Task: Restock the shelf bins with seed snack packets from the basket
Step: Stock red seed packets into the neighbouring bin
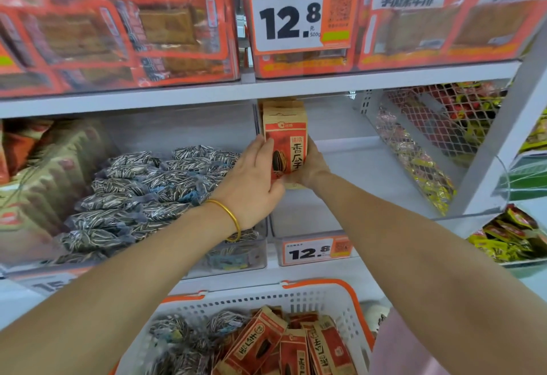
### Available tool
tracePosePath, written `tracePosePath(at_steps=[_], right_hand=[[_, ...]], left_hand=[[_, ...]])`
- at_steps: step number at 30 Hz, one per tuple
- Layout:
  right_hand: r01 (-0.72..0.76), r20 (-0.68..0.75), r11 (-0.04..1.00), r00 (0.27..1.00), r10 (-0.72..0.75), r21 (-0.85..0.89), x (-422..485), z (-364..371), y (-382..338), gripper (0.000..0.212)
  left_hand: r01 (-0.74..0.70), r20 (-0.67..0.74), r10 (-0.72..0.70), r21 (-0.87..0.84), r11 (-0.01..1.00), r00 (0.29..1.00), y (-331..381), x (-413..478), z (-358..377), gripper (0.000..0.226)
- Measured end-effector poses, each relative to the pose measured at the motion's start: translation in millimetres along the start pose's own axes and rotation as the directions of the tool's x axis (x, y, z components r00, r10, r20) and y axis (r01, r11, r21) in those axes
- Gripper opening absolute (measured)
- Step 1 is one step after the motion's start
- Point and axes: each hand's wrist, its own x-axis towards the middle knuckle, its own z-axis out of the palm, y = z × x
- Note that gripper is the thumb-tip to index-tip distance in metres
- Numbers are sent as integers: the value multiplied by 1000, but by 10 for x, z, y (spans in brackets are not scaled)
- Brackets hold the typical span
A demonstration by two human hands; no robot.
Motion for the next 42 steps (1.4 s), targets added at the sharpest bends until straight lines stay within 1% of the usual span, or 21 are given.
tracePosePath(at_steps=[2, 4, 6, 8, 10, 11, 13, 15, 19, 22, 29, 31, 34, 37, 39, 40, 42], right_hand=[[-5, 44, 987, 999, -2, 164, 2, -11, -9, 118], [-12, 59, 979, 998, 0, 206, -16, -28, -39, 113], [-43, 73, 975, 997, 27, 220, -14, -30, -41, 113], [-48, 72, 974, 997, 33, 221, -34, -45, -31, 112], [-22, 64, 974, 998, 8, 226, -61, -60, -29, 109], [-2, 57, 974, 998, -11, 226, -79, -73, -35, 105], [46, 41, 978, 998, -56, 202, -102, -96, -42, 86], [48, 57, 984, 997, -59, 172, -121, -122, -53, 72], [7, 126, 994, 992, -21, 108, -128, -156, -73, 63], [4, 151, 995, 988, -20, 105, -162, -191, -85, 65], [15, 147, 988, 988, -38, 157, -282, -230, -96, 75], [14, 147, 989, 988, -36, 148, -306, -249, -101, 82], [-21, 147, 989, 989, -1, 148, -331, -282, -109, 99], [-31, 96, 993, 995, 20, 115, -430, -363, -171, 101], [39, 13, 996, 999, -40, 85, -616, -461, -222, 94], [97, -43, 992, 995, -93, 82, -783, -523, -242, 85], [250, -164, 966, 958, -237, 67, -1268, -666, -255, 58]], left_hand=[[0, -1, 0, 2, 1000, 1000, 0, -1, -1, 69], [-2, 2, 2, 0, 1000, 1000, 4, -4, -9, 69], [-1, 8, 1, -4, 1000, 1000, 7, -9, -15, 69], [-2, 8, 2, -3, 1000, 1000, 6, -8, -13, 69], [-3, 8, 2, 3, 1000, 1000, 4, -5, -9, 68], [-1, 9, 1, 6, 1000, 1000, 2, -4, -8, 68], [3, 12, -3, 7, 1000, 1000, 2, -2, -6, 69], [3, 11, -3, 4, 1000, 1000, 5, 1, -6, 69], [11, 16, -11, 0, 1000, 1000, 18, -2, -8, 68], [14, 16, -14, 9, 1000, 1000, 16, -2, -11, 68], [18, 15, -19, 30, 999, 1000, 26, -2, -12, 68], [18, 10, -18, 34, 999, 1000, 22, 3, -4, 69], [18, 6, -18, 30, 999, 1000, 10, 11, 8, 69], [21, 32, -22, 41, 999, 999, 20, 6, -14, 68], [21, 20, -21, 33, 999, 1000, 43, -23, -84, 67], [-3, -18, 3, 17, 1000, 1000, 55, -75, -138, 66], [-119, -171, 118, 9, 993, 978, 88, -301, -263, 58]])
